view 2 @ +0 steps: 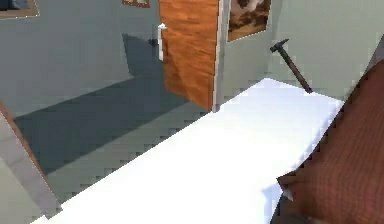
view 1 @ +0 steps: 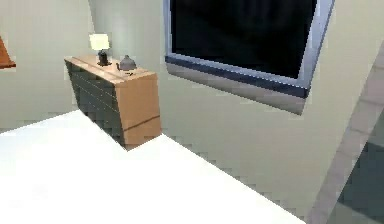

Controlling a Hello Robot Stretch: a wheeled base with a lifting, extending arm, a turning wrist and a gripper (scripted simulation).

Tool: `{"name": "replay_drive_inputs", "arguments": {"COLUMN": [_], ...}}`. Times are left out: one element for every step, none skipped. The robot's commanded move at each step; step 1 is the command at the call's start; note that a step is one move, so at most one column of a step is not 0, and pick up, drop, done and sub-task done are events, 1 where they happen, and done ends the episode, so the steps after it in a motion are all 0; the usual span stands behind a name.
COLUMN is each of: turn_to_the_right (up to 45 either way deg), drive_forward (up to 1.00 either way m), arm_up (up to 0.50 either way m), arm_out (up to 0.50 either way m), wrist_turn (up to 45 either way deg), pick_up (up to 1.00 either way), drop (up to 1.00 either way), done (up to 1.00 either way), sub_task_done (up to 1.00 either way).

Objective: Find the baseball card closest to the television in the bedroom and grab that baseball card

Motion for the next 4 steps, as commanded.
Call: {"name": "replay_drive_inputs", "arguments": {"turn_to_the_right": [21.0, 0.0, -45.0, -24.0], "drive_forward": [0.00, 0.55, 0.00, 0.00], "arm_up": [0.00, 0.00, 0.00, 0.00], "arm_out": [0.00, 0.00, 0.00, 0.00], "wrist_turn": [0.0, 0.0, 0.0, 0.0], "pick_up": [0.00, 0.00, 0.00, 0.00], "drop": [0.00, 0.00, 0.00, 0.00], "done": [0.00, 0.00, 0.00, 0.00], "sub_task_done": [0.00, 0.00, 0.00, 0.00]}}
